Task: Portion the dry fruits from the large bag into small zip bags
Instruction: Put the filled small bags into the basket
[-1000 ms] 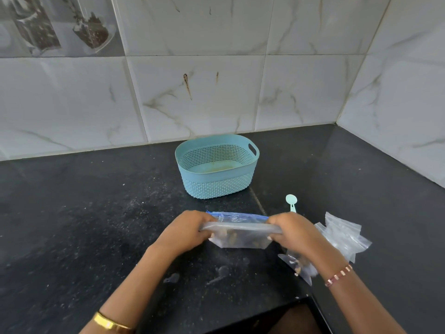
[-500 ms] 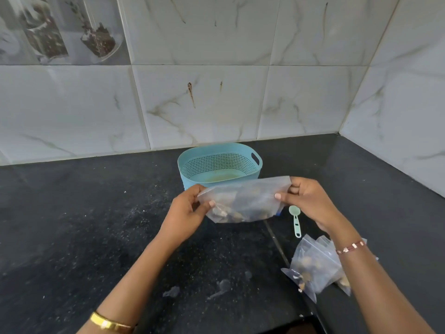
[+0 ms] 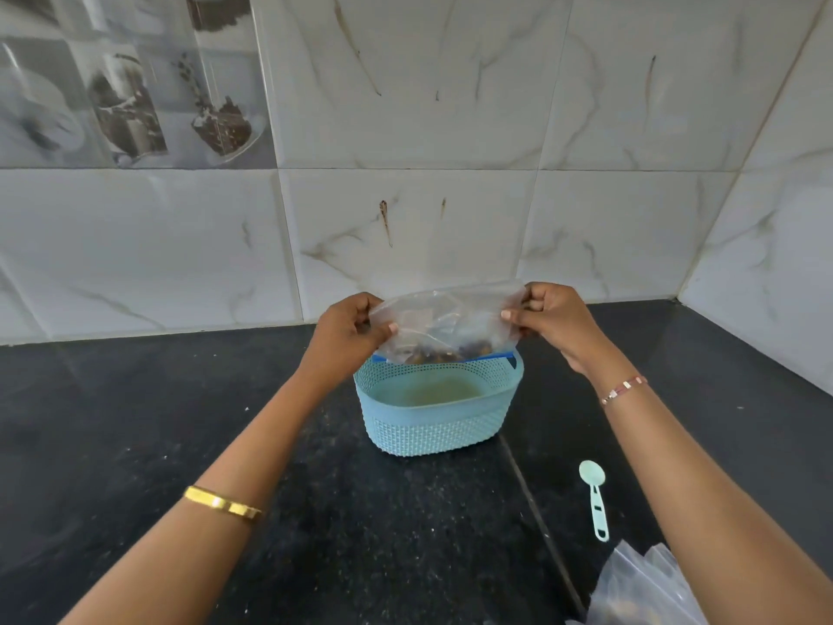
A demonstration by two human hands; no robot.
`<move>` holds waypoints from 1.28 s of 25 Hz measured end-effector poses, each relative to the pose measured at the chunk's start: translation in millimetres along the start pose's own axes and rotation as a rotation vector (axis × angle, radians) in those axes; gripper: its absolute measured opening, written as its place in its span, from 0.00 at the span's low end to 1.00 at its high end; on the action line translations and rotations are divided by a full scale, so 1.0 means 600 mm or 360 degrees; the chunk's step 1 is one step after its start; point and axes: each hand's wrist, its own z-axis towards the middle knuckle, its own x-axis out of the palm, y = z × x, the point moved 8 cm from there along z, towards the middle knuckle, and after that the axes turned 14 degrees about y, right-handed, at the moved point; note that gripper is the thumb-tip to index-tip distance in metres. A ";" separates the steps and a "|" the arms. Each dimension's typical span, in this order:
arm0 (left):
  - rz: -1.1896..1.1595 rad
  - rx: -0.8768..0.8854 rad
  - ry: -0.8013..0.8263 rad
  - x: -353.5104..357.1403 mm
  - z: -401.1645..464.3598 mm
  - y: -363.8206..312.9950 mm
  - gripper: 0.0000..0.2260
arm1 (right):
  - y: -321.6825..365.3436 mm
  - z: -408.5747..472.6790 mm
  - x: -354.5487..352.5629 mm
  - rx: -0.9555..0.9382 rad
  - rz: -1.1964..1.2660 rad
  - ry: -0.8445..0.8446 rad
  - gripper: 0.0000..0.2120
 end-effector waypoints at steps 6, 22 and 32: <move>0.0836 -0.0218 0.0382 0.040 0.074 0.055 0.11 | -0.061 0.081 0.025 0.0291 -0.0364 0.0326 0.07; 0.1498 -0.0498 0.0641 0.108 0.098 0.118 0.13 | -0.088 0.113 0.141 0.0195 -0.1801 0.0742 0.07; 0.1575 -0.0601 0.0632 0.111 0.091 0.121 0.11 | -0.124 0.114 0.139 0.0245 -0.1796 0.0698 0.10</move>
